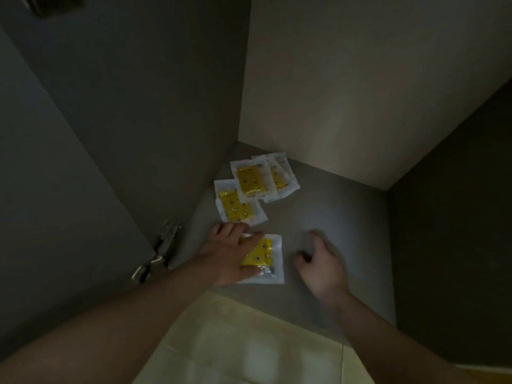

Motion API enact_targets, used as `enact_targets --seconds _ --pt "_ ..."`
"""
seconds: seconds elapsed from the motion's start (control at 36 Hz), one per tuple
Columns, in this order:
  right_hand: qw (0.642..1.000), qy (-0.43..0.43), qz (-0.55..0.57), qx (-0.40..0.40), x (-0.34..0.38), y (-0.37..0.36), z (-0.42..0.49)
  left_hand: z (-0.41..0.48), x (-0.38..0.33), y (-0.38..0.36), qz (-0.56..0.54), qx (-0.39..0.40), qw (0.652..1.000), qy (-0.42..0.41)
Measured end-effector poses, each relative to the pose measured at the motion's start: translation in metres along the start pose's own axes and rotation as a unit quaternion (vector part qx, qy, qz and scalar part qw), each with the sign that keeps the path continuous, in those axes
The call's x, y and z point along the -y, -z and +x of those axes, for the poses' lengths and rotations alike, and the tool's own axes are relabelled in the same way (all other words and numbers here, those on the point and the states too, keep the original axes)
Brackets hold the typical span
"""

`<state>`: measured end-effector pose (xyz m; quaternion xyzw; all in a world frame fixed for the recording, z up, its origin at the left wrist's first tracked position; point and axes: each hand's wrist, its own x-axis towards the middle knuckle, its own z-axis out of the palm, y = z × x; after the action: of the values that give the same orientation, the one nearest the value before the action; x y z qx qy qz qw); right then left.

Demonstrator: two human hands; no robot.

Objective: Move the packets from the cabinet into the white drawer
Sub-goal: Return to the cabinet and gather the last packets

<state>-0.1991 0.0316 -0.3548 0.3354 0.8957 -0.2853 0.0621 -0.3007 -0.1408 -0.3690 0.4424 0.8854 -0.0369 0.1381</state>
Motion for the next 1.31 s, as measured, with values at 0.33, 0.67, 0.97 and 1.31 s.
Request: enact_targets --seconds 0.33,0.67,0.97,1.31 --pt "0.999 0.026 -0.016 0.013 -0.012 0.004 -0.018 -0.027 -0.018 -0.034 -0.114 -0.170 0.979 0.003" --pt "0.998 0.064 -0.027 0.005 0.003 0.011 0.010 0.000 -0.001 -0.006 -0.146 -0.075 0.965 0.207" --pt "0.955 0.169 -0.226 0.091 0.068 0.012 0.079 0.010 0.024 0.003 -0.112 0.088 0.982 0.123" --pt "0.924 0.141 -0.317 0.161 0.059 0.005 0.090 0.000 0.024 -0.001 -0.164 0.054 0.976 0.130"
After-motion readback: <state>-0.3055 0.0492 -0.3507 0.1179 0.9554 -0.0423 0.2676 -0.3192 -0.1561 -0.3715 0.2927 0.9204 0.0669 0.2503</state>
